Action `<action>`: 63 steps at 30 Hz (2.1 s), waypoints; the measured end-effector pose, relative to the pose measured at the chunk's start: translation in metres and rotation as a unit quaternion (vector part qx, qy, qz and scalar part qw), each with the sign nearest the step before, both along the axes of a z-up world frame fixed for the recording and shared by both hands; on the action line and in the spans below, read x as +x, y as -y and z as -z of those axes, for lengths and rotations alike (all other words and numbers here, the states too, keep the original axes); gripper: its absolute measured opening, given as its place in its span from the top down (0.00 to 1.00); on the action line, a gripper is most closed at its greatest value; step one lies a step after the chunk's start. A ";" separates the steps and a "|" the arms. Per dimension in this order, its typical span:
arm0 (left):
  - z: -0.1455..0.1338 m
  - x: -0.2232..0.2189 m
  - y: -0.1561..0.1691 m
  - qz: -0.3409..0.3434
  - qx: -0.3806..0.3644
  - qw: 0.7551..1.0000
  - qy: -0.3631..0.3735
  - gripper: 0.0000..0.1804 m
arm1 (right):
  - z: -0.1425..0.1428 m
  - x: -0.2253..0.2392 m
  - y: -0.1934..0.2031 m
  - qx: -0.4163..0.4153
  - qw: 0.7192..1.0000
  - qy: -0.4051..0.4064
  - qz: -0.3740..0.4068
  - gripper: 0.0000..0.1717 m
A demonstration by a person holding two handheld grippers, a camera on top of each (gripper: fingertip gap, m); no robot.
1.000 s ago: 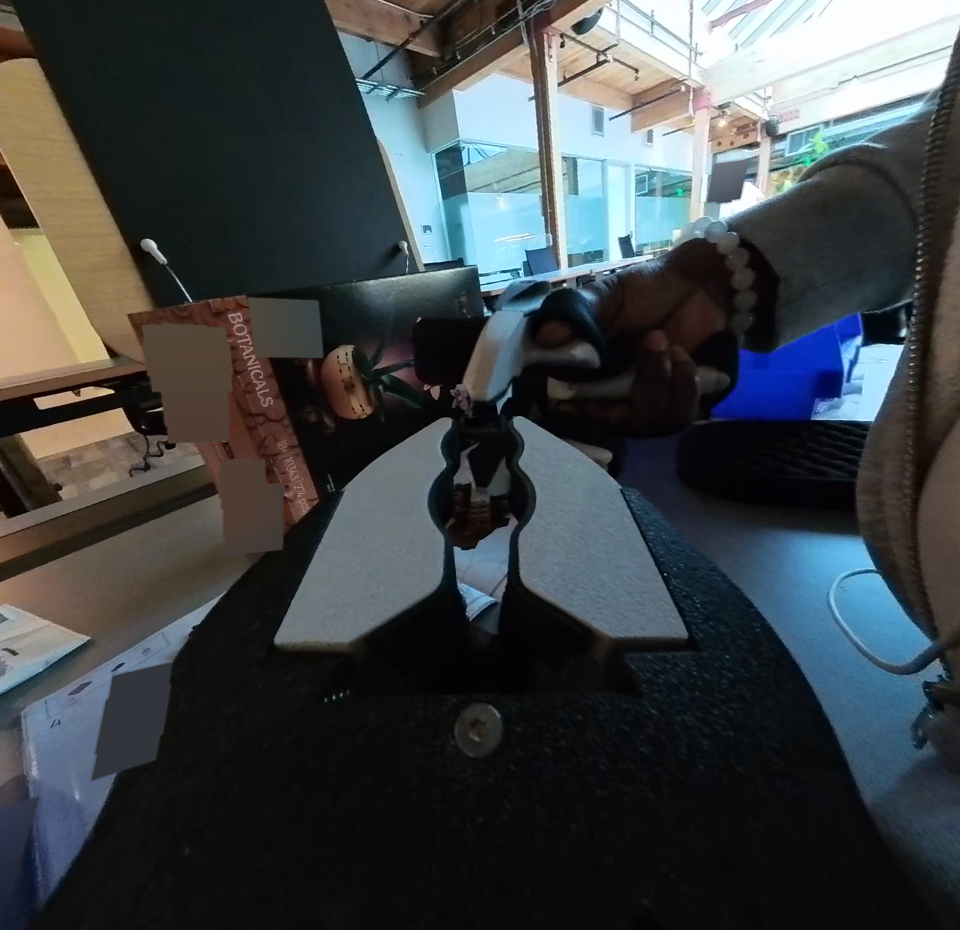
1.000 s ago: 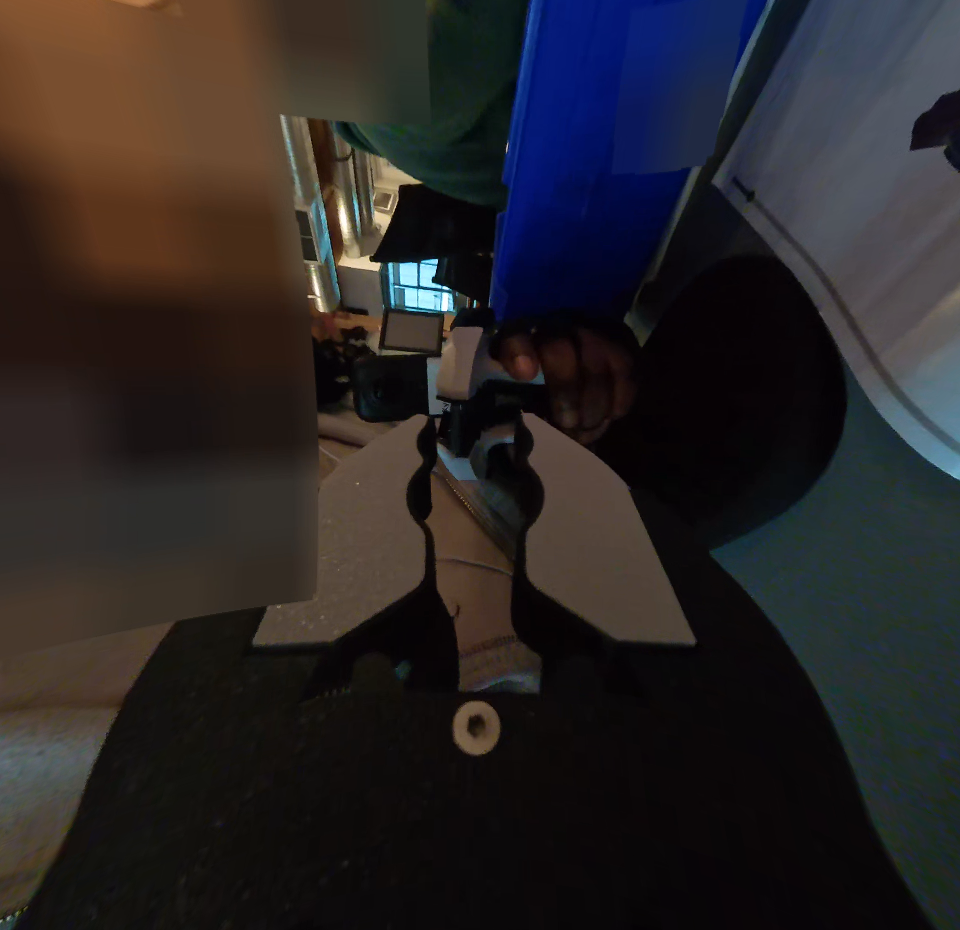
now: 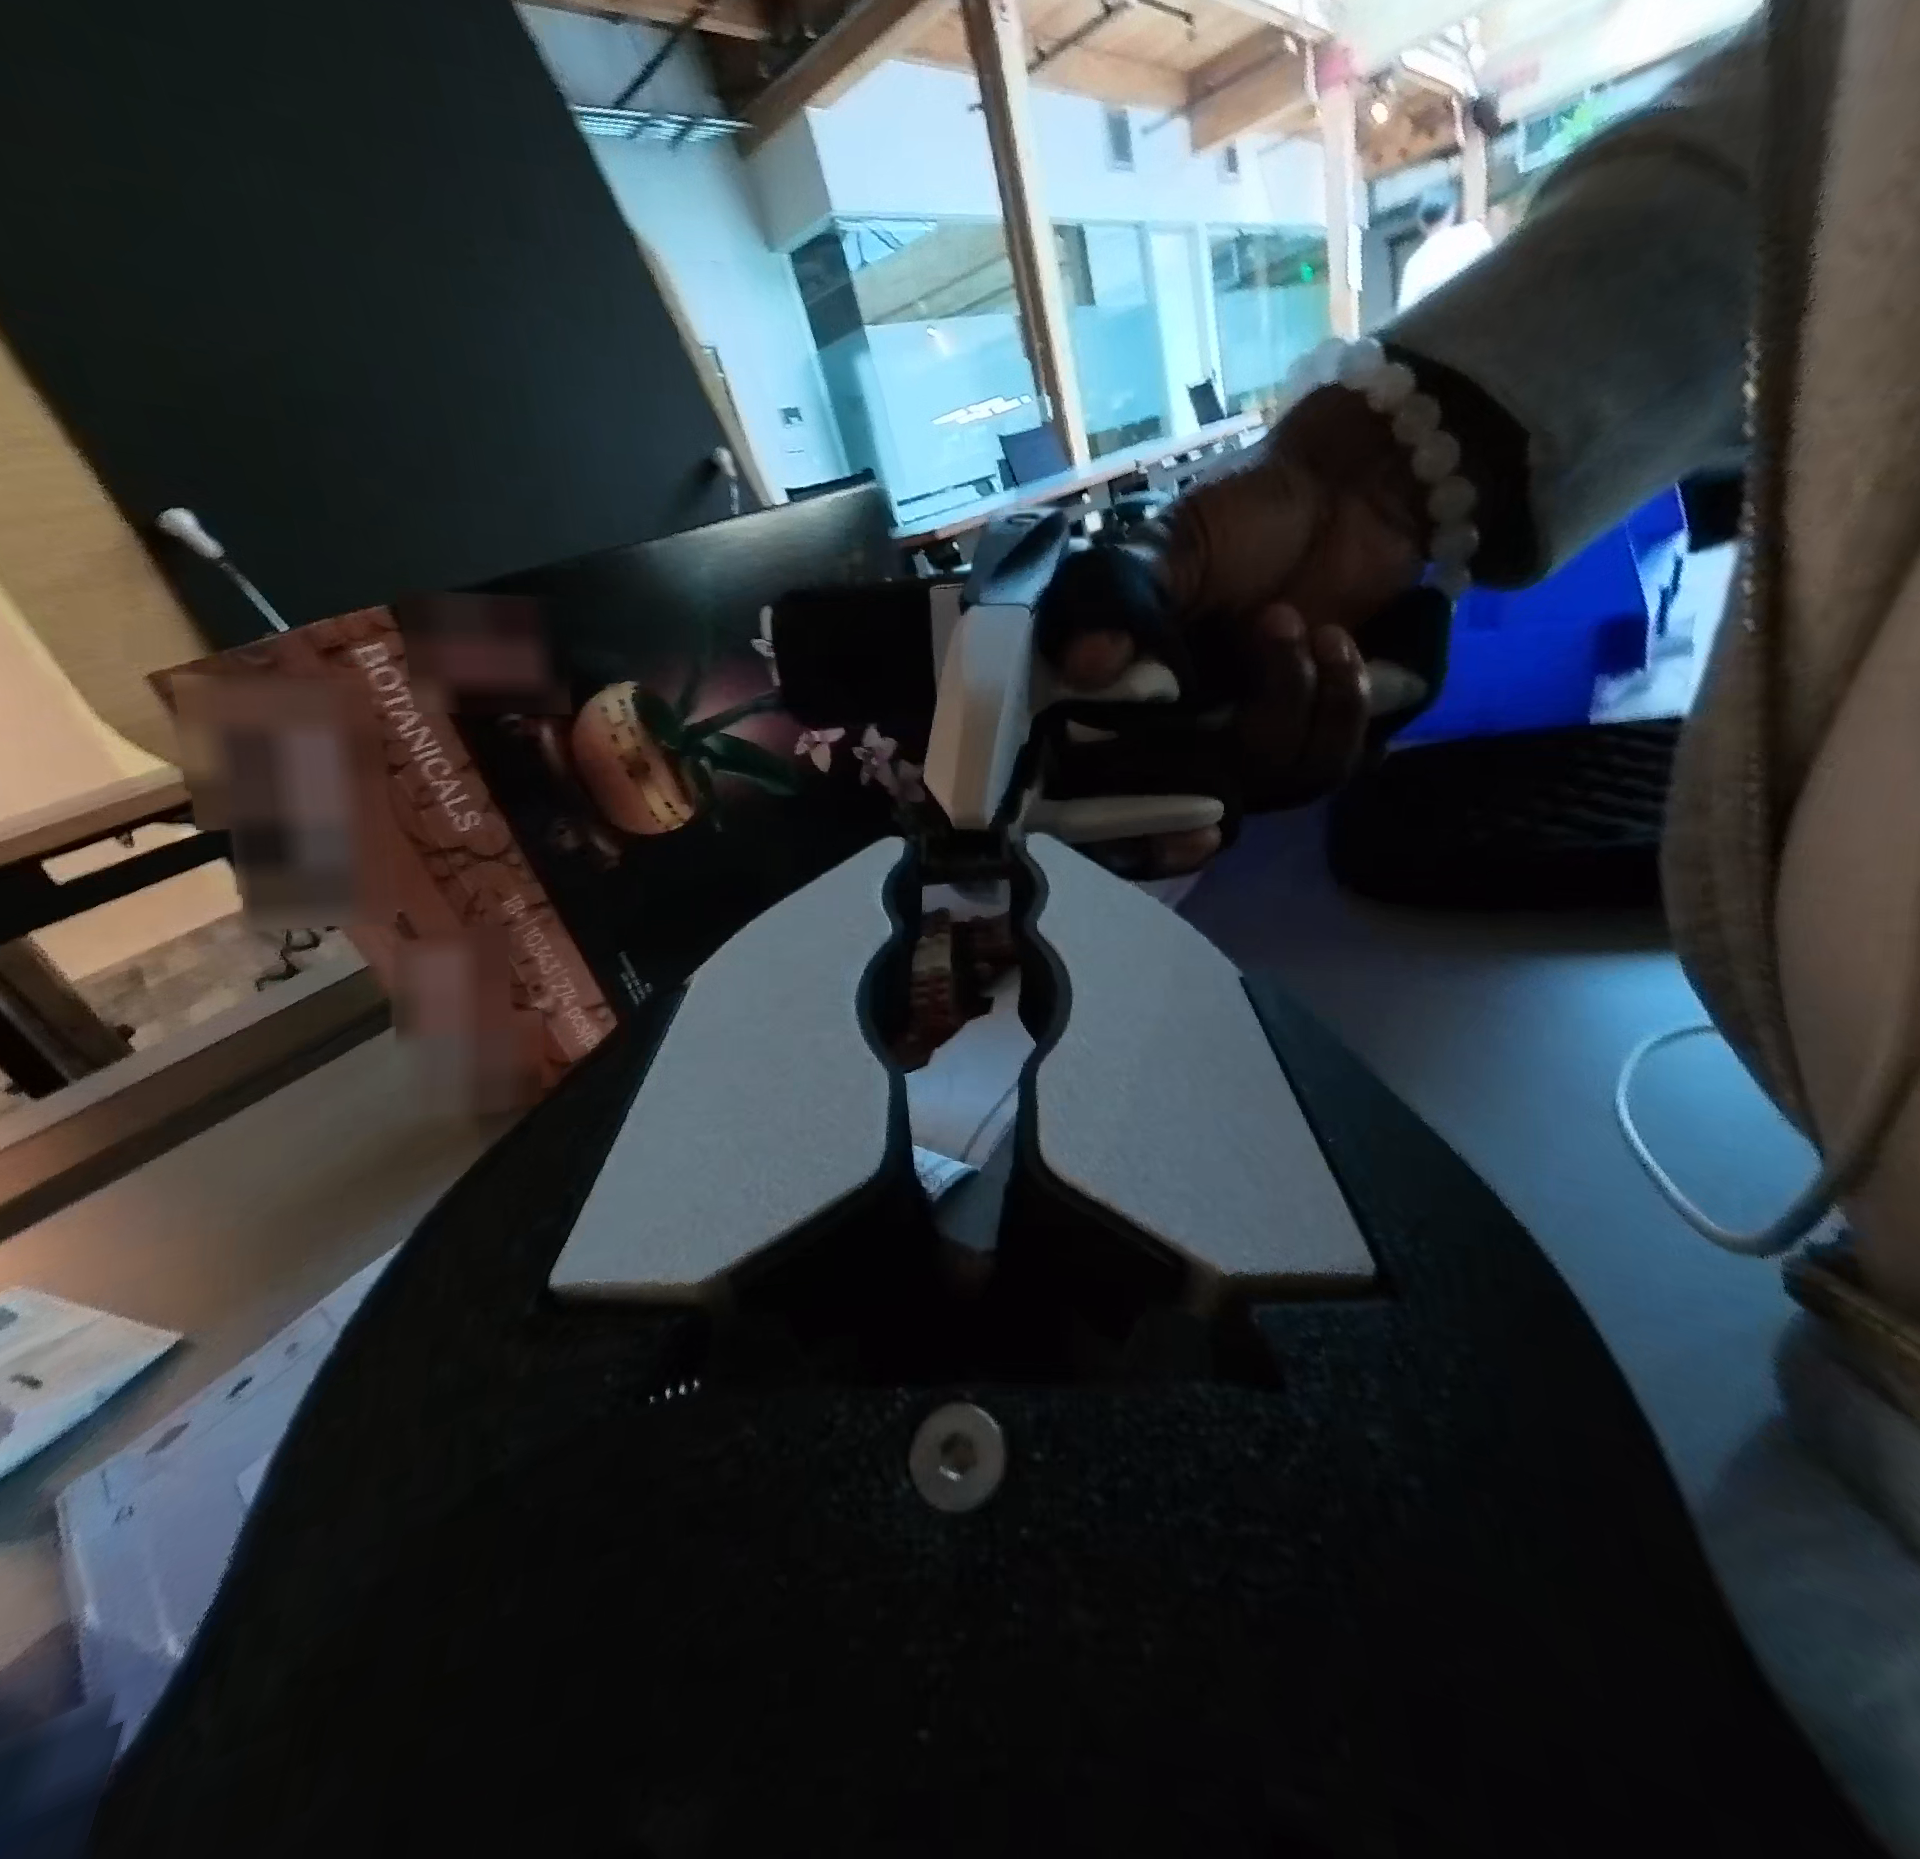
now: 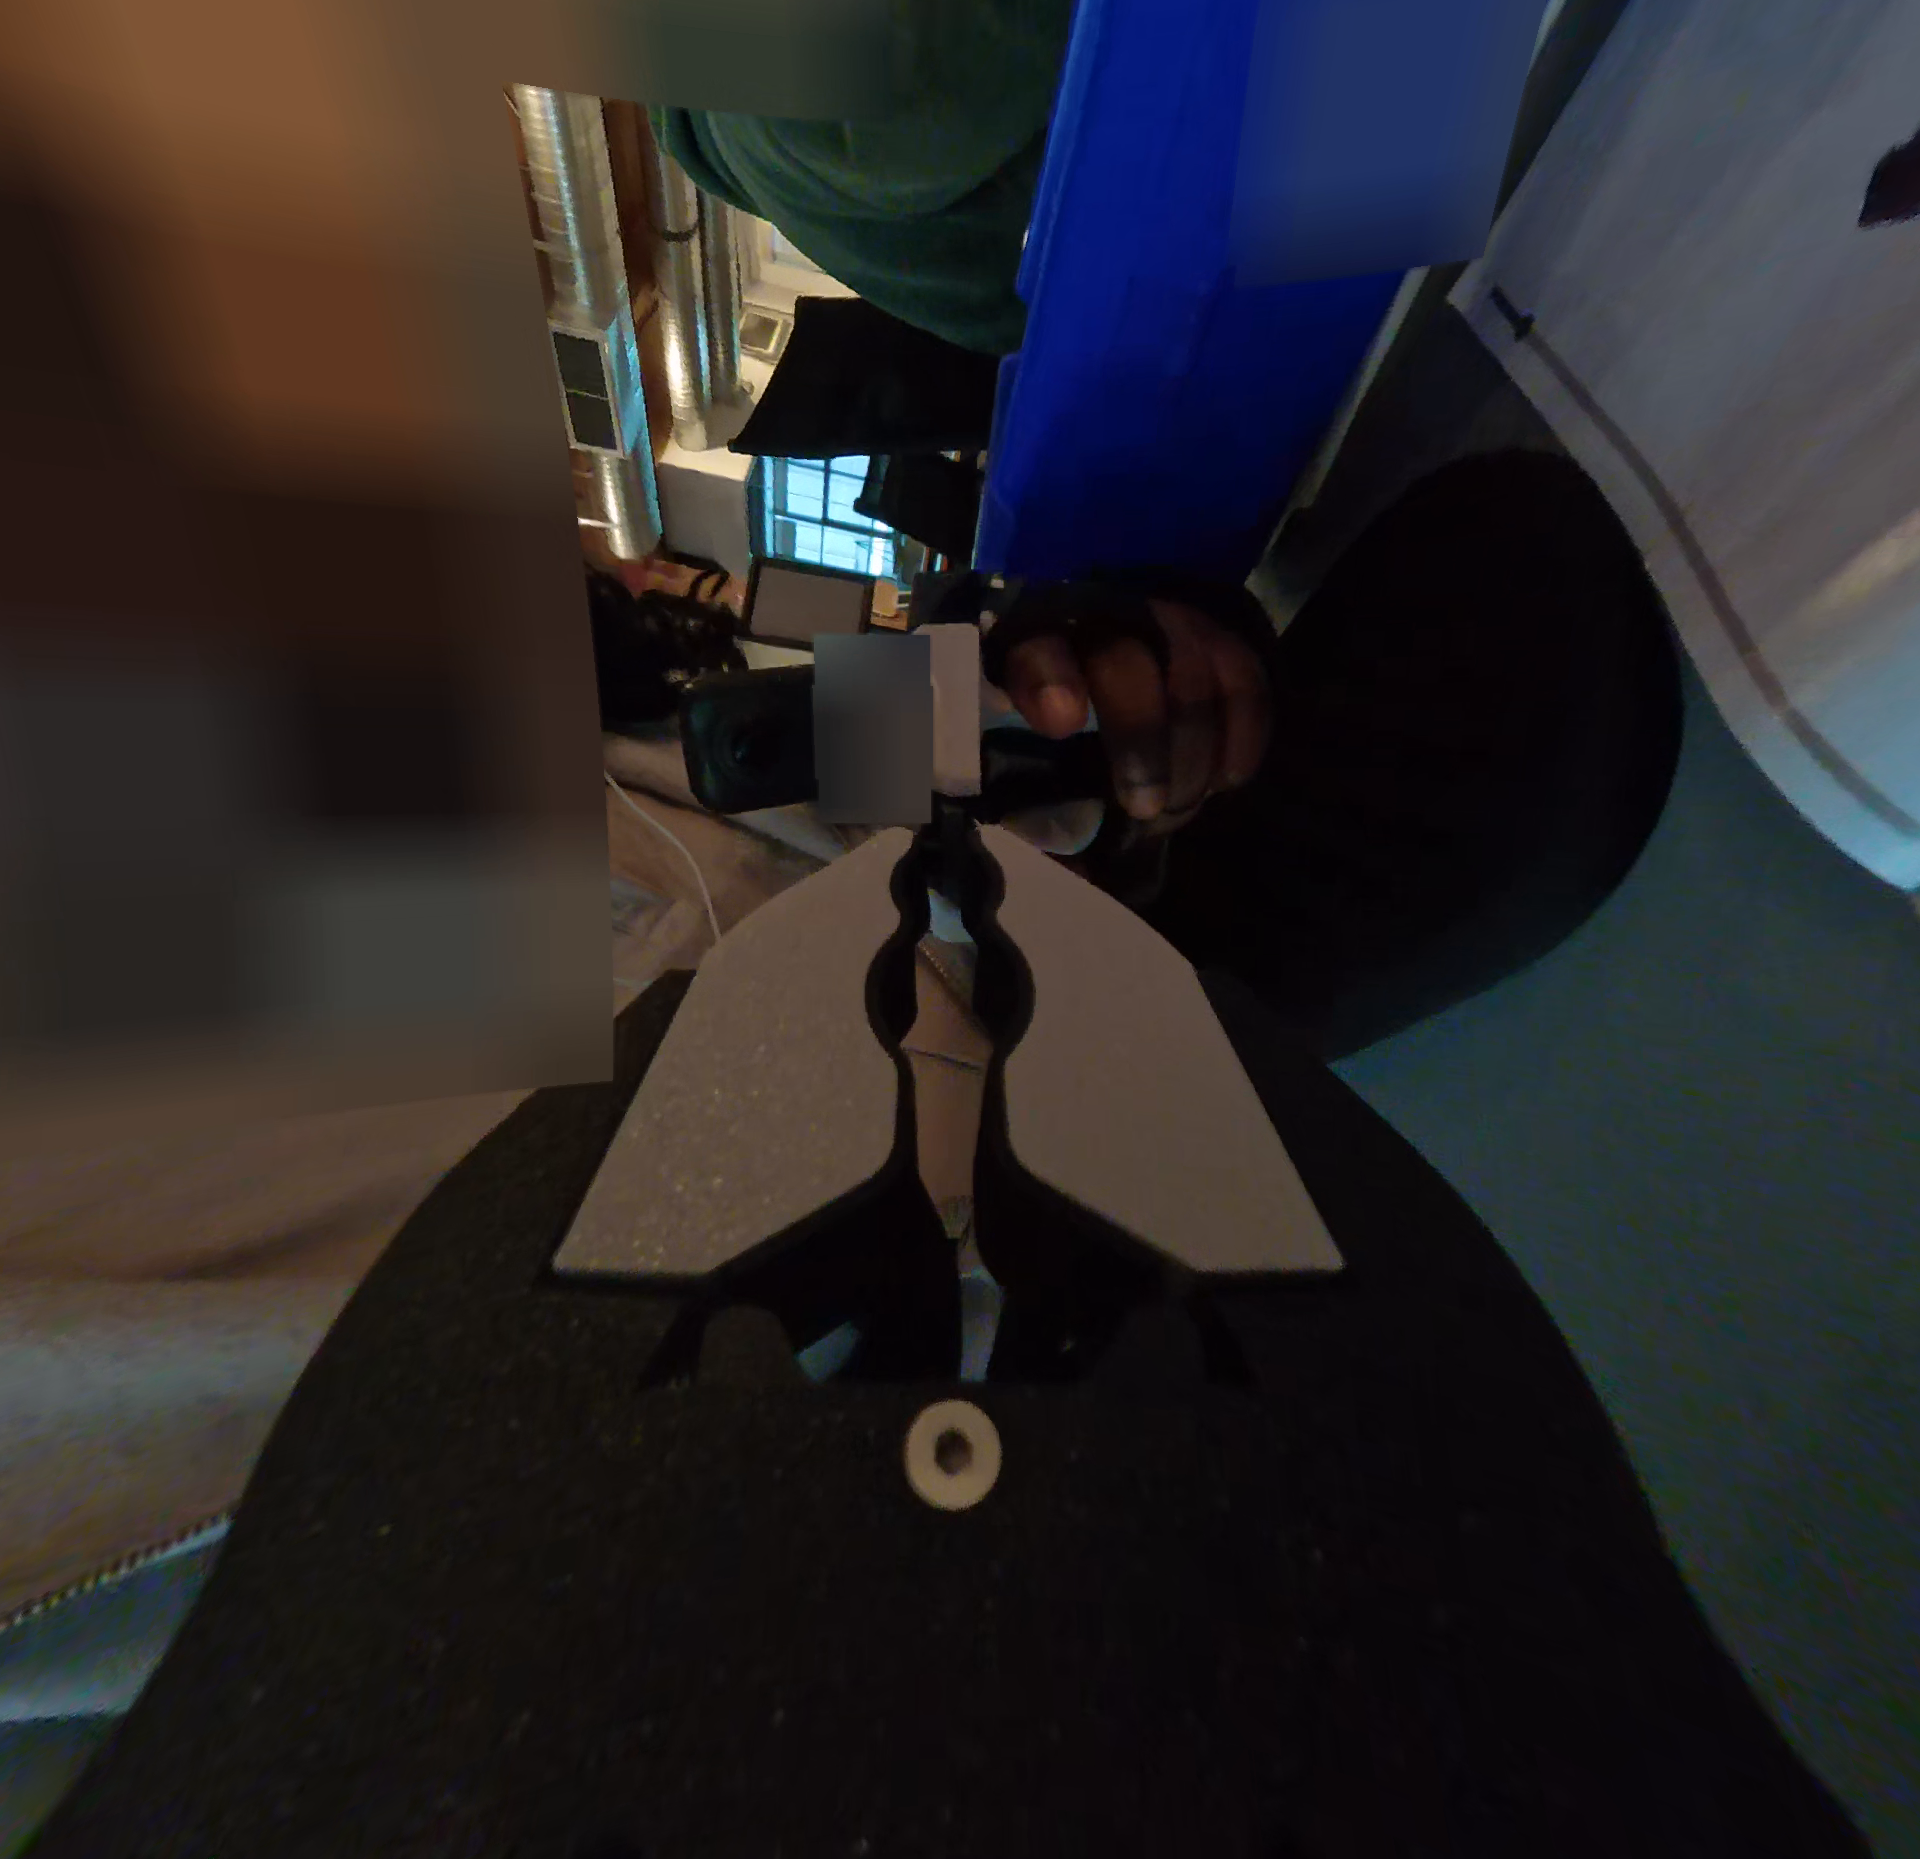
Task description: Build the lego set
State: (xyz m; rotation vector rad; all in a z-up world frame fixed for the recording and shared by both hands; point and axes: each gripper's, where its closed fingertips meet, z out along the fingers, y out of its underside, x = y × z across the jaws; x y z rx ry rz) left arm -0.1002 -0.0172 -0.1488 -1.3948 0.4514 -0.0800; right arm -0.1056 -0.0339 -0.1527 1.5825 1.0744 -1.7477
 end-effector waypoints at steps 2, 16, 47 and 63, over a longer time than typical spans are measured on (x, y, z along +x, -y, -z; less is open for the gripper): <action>0.002 0.003 0.000 0.010 -0.005 1.000 -0.006 0.92 | 0.002 0.003 0.000 -0.005 1.000 0.005 0.003 0.98; 0.011 0.015 0.002 0.031 -0.020 0.998 -0.045 0.92 | 0.011 0.012 0.002 -0.004 1.000 0.010 -0.003 0.98; -0.003 0.012 0.008 0.048 0.019 0.999 -0.009 0.90 | -0.004 0.007 0.011 0.101 0.991 -0.092 0.003 0.98; -0.015 0.005 0.014 0.126 -0.004 0.987 0.100 0.87 | -0.039 0.013 0.004 0.251 0.914 -0.319 0.020 0.98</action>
